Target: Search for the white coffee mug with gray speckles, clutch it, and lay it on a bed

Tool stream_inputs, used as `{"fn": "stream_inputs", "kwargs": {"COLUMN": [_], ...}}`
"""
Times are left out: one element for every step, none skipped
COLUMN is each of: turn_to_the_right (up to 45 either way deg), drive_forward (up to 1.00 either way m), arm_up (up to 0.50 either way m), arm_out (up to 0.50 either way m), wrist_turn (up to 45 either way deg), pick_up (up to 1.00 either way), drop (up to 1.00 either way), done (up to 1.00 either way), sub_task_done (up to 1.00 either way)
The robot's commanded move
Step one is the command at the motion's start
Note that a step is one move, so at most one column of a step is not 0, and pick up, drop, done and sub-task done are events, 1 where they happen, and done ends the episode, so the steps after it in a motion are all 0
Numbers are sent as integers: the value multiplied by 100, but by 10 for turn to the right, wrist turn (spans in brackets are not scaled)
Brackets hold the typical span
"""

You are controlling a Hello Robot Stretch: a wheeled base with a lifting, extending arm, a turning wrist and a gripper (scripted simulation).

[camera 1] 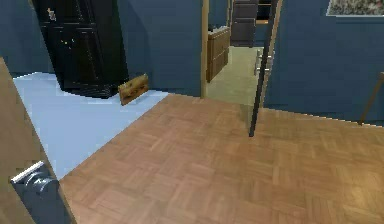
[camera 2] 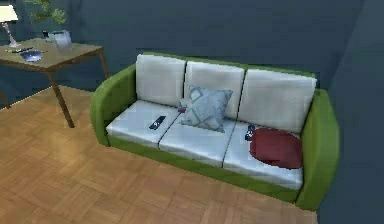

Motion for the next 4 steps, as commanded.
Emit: {"fn": "stream_inputs", "kwargs": {"turn_to_the_right": [0,90,0,30], "drive_forward": [45,0,100,0], "arm_up": [0,0,0,0], "arm_out": [0,0,0,0], "wrist_turn": [0,0,0,0], "pick_up": [0,0,0,0], "drop": [0,0,0,0], "done": [0,0,0,0], "sub_task_done": [0,0,0,0]}}
